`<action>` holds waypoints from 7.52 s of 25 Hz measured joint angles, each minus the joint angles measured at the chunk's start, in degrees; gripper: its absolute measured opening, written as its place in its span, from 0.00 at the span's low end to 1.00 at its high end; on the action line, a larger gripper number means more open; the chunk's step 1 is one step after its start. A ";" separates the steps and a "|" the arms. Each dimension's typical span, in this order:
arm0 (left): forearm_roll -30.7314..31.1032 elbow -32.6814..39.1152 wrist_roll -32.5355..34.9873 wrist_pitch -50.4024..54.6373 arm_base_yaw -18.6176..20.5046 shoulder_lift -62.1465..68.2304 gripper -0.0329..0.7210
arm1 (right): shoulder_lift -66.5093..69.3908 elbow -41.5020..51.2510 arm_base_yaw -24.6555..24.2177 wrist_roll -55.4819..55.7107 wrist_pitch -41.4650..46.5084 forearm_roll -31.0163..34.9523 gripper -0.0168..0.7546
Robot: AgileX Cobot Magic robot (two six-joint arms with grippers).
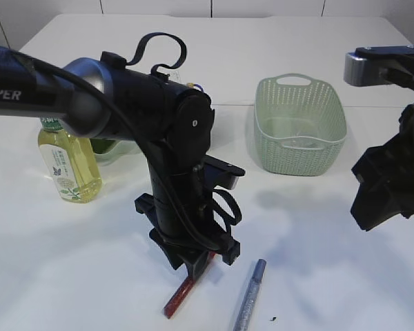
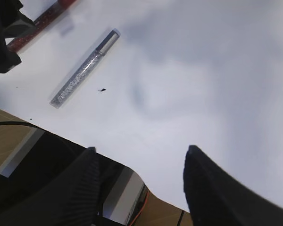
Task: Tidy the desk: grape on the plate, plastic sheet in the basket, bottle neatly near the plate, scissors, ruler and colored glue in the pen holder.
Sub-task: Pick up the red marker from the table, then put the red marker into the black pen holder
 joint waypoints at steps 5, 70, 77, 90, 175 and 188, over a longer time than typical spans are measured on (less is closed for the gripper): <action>-1.50 0.00 1.62 -0.03 0.00 1.18 0.36 | 0.00 0.00 0.00 0.00 0.00 0.00 0.60; -3.77 0.00 3.34 -3.87 1.80 2.38 0.45 | 0.00 0.00 0.00 -0.82 0.33 0.00 0.60; -3.77 0.00 3.34 -3.87 1.80 2.38 0.45 | 0.00 0.00 0.00 -0.82 0.33 0.00 0.60; -3.83 0.00 3.34 -4.17 1.80 3.85 0.45 | 0.00 0.00 0.00 -0.82 0.33 0.00 0.60; 3.03 32.73 0.54 -80.50 11.19 -29.55 0.12 | 0.00 0.00 0.00 -0.82 0.33 -0.13 0.60; 3.36 11.27 0.54 -82.49 16.31 -10.61 0.12 | 0.00 0.00 0.00 -0.82 0.33 0.08 0.60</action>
